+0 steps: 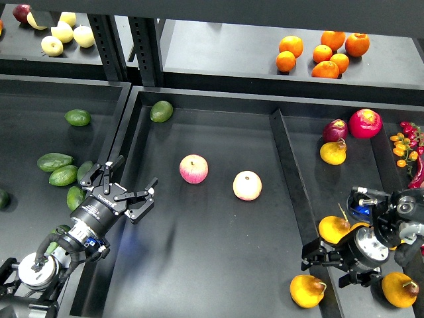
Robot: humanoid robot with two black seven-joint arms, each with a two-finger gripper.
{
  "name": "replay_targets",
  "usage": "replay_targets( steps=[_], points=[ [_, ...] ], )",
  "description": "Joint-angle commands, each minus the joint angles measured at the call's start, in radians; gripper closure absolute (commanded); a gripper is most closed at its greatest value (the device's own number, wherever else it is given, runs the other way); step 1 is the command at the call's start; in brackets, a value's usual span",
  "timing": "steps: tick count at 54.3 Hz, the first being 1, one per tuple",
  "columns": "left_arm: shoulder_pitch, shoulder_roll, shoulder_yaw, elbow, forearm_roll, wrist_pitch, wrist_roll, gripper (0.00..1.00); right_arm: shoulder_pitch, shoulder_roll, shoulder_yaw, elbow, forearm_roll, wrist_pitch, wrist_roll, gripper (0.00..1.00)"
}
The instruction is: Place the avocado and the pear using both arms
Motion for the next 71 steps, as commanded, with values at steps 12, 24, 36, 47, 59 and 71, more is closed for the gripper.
replay_targets(
  steps=[12,24,36,47,59,71],
  points=[
    [0.0,0.0,-0.008,-0.001,0.0,0.0,0.0,0.01,-0.002,0.027,-0.05,-0.017,0.001,0.0,0.0,0.03],
    [0.002,0.0,-0.016,-0.005,0.0,0.0,0.0,0.01,-0.022,0.047,-0.055,-0.042,-0.001,0.0,0.0,0.07],
    [0.002,0.0,-0.017,-0.005,0.0,0.0,0.0,0.01,-0.038,0.075,-0.048,-0.069,-0.001,0.0,0.0,0.11],
    [0.002,0.0,-0.019,-0.005,0.0,0.0,0.0,0.01,-0.038,0.098,-0.041,-0.102,-0.001,0.0,0.0,0.13],
    [0.003,0.0,-0.019,-0.005,0.0,0.0,0.0,0.01,-0.037,0.118,-0.035,-0.137,0.001,0.0,0.0,0.14],
    [0.003,0.0,-0.019,-0.005,0.0,0.0,0.0,0.01,-0.037,0.13,-0.035,-0.154,0.001,0.0,0.0,0.16]
  ],
)
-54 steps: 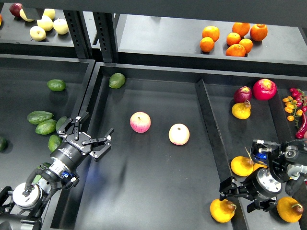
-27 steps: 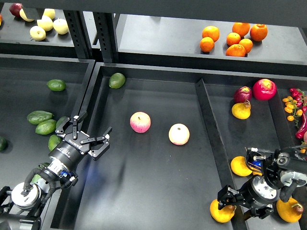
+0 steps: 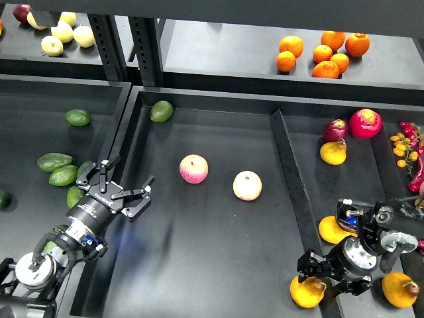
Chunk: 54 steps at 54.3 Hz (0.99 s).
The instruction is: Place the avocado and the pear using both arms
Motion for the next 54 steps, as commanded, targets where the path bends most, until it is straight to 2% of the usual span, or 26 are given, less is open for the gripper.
replay_targets(
  steps=[1,19,24,29,35,54],
  points=[
    [0.0,0.0,0.0,0.0,0.0,0.0,0.0,0.01,0.0,0.009,0.0,-0.007,0.0,0.0,0.0,0.17],
    [0.0,0.0,0.0,0.0,0.0,0.0,0.0,0.01,-0.017,0.021,0.003,-0.023,0.002,0.0,0.0,0.29],
    [0.0,0.0,0.0,0.0,0.0,0.0,0.0,0.01,-0.021,0.021,0.003,-0.023,0.008,0.0,0.0,0.38],
    [0.003,0.0,0.0,-0.001,0.0,0.0,0.0,0.01,-0.023,0.021,0.003,-0.023,0.023,0.0,0.0,0.54],
    [0.005,0.0,-0.001,-0.001,0.0,0.0,0.0,0.01,-0.027,0.021,0.015,-0.023,0.055,0.0,0.0,0.67],
    [0.009,0.0,-0.001,-0.006,0.0,0.0,0.0,0.01,-0.003,0.016,0.019,0.009,0.141,0.0,0.0,0.75]
  ],
)
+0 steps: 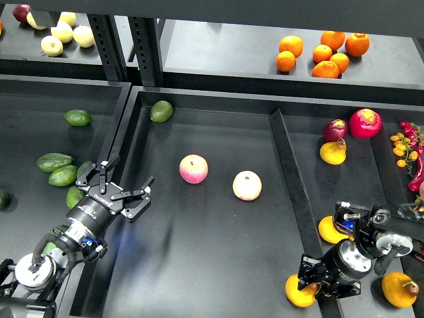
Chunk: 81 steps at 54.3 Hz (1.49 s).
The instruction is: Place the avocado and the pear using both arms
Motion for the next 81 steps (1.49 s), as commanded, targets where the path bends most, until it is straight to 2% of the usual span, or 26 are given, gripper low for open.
replay_targets(
  steps=[1,19,28,42,55,81],
  points=[
    [0.002,0.0,0.0,-0.005,0.001,0.0,0.0,0.01,0.027,-0.003,0.002,0.023,0.051,0.0,0.0,0.75],
    [0.002,0.0,0.0,-0.007,0.001,0.0,0.0,0.01,0.229,-0.046,0.002,0.038,0.279,0.0,0.0,0.75],
    [0.005,0.0,0.0,-0.007,0.001,0.0,0.0,0.01,0.269,-0.124,0.0,0.043,0.314,0.0,0.0,0.74],
    [0.006,0.0,0.002,-0.005,0.001,0.0,0.0,0.01,0.185,-0.311,-0.008,0.049,0.337,0.0,0.0,0.74],
    [0.006,0.0,0.002,-0.005,0.001,0.0,0.0,0.01,0.073,-0.408,-0.005,0.064,0.295,0.0,0.0,0.74],
    [0.006,0.0,0.005,-0.005,0.001,0.0,0.0,0.01,-0.021,-0.388,0.0,0.02,0.253,0.0,0.0,0.71]
  ],
)
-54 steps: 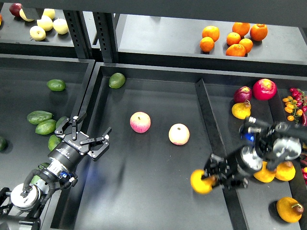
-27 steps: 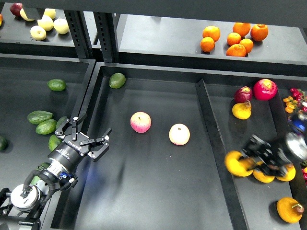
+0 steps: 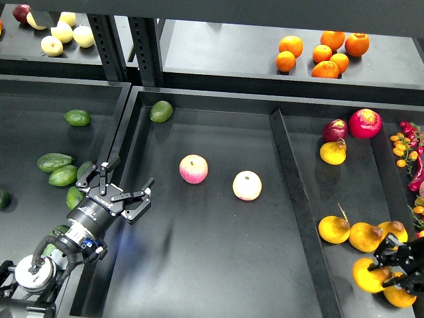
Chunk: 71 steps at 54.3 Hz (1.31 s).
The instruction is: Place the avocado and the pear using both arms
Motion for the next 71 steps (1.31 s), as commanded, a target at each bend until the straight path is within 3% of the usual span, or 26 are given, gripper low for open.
replay_targets(
  steps=[1,27,62,66,71],
  points=[
    [0.0,0.0,0.001,-0.001,0.0,0.0,0.0,0.01,-0.022,0.021,0.001,-0.034,-0.003,0.0,0.0,0.71],
    [0.0,0.0,0.001,-0.001,0.0,0.0,0.0,0.01,-0.057,0.13,0.002,-0.152,-0.005,0.0,0.0,0.66],
    [0.0,0.0,0.0,-0.002,0.0,0.0,0.0,0.01,-0.058,0.162,0.002,-0.195,-0.022,0.0,0.0,0.44],
    [0.0,0.0,0.001,-0.002,0.0,0.0,0.0,0.01,-0.058,0.162,0.002,-0.195,-0.025,0.0,0.0,0.34],
    [0.0,0.0,0.001,-0.002,0.0,0.0,0.0,0.01,-0.055,0.159,0.002,-0.184,-0.023,0.0,0.0,0.11]
  ],
)
